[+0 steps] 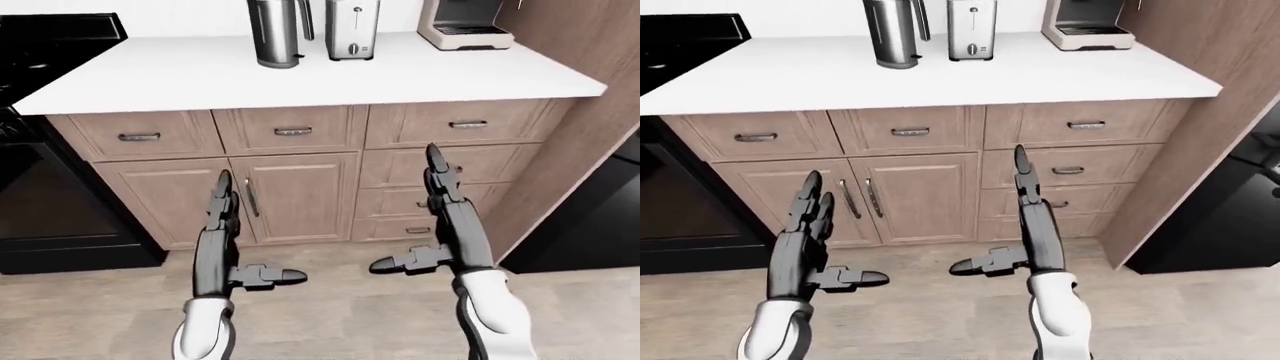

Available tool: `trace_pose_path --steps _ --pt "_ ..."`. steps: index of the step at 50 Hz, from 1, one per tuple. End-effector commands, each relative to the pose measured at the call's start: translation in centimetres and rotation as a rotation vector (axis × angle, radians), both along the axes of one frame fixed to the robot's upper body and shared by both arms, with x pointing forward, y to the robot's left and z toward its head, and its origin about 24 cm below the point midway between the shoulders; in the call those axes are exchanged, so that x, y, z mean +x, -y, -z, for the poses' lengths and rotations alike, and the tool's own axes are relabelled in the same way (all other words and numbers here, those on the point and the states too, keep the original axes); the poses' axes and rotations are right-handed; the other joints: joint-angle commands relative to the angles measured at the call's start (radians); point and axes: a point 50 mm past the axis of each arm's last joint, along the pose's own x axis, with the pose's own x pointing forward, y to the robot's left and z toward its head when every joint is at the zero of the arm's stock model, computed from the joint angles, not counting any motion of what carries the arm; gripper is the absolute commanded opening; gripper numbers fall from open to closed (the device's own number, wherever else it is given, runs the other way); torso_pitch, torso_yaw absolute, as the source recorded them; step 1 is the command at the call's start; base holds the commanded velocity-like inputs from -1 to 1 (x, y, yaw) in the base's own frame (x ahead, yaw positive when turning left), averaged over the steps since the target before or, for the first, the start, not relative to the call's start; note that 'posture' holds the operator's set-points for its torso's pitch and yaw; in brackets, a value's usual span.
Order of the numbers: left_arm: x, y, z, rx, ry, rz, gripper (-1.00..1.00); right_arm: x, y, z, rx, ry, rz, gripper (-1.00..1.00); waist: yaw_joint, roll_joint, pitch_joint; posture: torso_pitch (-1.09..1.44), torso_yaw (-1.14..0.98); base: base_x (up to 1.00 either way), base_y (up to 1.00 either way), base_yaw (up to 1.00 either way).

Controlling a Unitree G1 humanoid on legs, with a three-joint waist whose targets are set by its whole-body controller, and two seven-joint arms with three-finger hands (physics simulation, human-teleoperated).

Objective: Press down the lever to turn on the electric kettle.

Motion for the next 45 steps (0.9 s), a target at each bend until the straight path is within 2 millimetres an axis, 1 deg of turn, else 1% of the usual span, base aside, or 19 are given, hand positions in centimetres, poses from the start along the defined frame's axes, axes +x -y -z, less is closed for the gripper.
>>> trace_pose_path --steps 1,4,5,9,13,15,16,17,18,19,23,24,28,34,38,40,41,43,45 --pt "-0.1 0.1 -1.6 0.000 0.086 0.005 1.00 -0.2 -0.1 -1.3 -0.006 0.077 -0.001 1.00 -0.002 -0.001 -0.010 0.00 0.00 0.00 0.45 0.00" --pt "-0.1 0.1 -1.6 -0.001 0.088 0.005 1.00 -0.2 -0.1 -1.3 -0.006 0.077 0.000 1.00 -0.008 -0.059 -0.024 0.00 0.00 0.00 0.44 0.00" --pt "-0.1 0.1 -1.6 -0.001 0.089 0.006 1.00 -0.2 -0.1 -1.3 -0.006 0.076 0.000 1.00 -0.026 -0.030 -0.019 0.00 0.00 0.00 0.44 0.00" --pt "-0.1 0.1 -1.6 -0.002 0.087 0.005 1.00 -0.2 -0.1 -1.2 -0.004 0.075 0.001 1.00 -0.008 -0.037 -0.034 0.00 0.00 0.00 0.44 0.00" --pt "-0.1 0.1 -1.6 -0.007 0.085 0.009 1.00 -0.2 0.0 -1.1 0.000 0.069 0.002 1.00 -0.010 0.009 -0.016 0.00 0.00 0.00 0.44 0.00" --pt "0.0 0.1 -1.5 -0.006 0.083 0.009 1.00 -0.2 0.0 -1.1 0.001 0.069 0.000 1.00 -0.012 0.055 -0.022 0.00 0.00 0.00 0.44 0.00" --pt "0.1 0.0 -1.4 -0.007 0.079 0.009 1.00 -0.1 0.0 -1.0 0.002 0.066 0.000 1.00 -0.010 0.101 -0.037 0.00 0.00 0.00 0.45 0.00" --pt "0.1 0.0 -1.4 -0.008 0.078 0.011 1.00 0.0 0.1 -0.8 0.004 0.063 0.002 1.00 -0.011 0.114 -0.050 0.00 0.00 0.00 0.45 0.00" --pt "0.1 0.0 -1.5 -0.008 0.077 0.011 1.00 0.0 0.1 -0.7 0.007 0.060 0.003 1.00 0.002 0.089 -0.029 0.00 0.00 0.00 0.44 0.00" --pt "0.1 0.0 -1.5 -0.008 0.078 0.009 1.00 0.0 0.0 -0.8 0.005 0.061 0.001 1.00 -0.002 0.086 -0.018 0.00 0.00 0.00 0.45 0.00" --pt "0.1 0.0 -1.5 -0.008 0.080 0.009 1.00 -0.1 0.0 -0.8 0.006 0.070 0.001 1.00 0.006 0.021 -0.013 0.00 0.00 0.00 0.33 0.00" --pt "0.1 0.0 -1.5 -0.010 0.080 0.008 1.00 -0.2 0.1 -1.0 0.023 0.089 0.001 1.00 0.006 0.035 -0.017 0.00 0.00 0.00 0.00 0.00" --pt "0.0 -0.1 -1.7 -0.015 0.087 0.003 1.00 -0.6 0.5 -1.6 0.023 0.116 0.032 1.00 0.008 0.041 -0.029 0.00 0.00 0.00 0.00 0.00" --pt "0.0 -0.3 -2.1 -0.019 0.098 -0.009 1.00 -0.9 0.3 -2.1 0.010 0.134 0.033 1.00 0.024 0.030 -0.026 0.00 0.00 0.00 0.00 0.00" --pt "-0.2 -0.2 -2.1 -0.010 0.101 -0.009 1.00 -0.9 0.3 -2.1 0.009 0.136 0.033 1.00 0.033 0.006 -0.023 0.00 0.00 0.00 0.00 0.00" --pt "-0.4 -0.3 -2.2 -0.008 0.104 -0.012 1.00 -1.1 0.3 -2.3 0.007 0.143 0.034 1.00 0.033 -0.015 -0.040 0.00 0.00 0.04 0.00 0.00" --pt "-0.5 -0.2 -2.2 -0.006 0.105 -0.012 1.00 -1.0 0.3 -2.3 0.007 0.143 0.033 1.00 0.026 -0.044 -0.030 0.00 0.00 0.07 0.00 0.00" --pt "-0.5 -0.3 -2.3 -0.006 0.106 -0.017 1.00 -1.0 0.3 -2.1 0.014 0.146 0.032 1.00 0.019 -0.018 -0.014 0.00 0.00 0.09 0.00 0.00" --pt "-0.5 -0.4 -2.4 -0.008 0.110 -0.019 1.00 -1.1 0.3 -2.3 0.015 0.151 0.033 1.00 0.018 -0.018 -0.013 0.00 0.00 0.12 0.00 0.00"
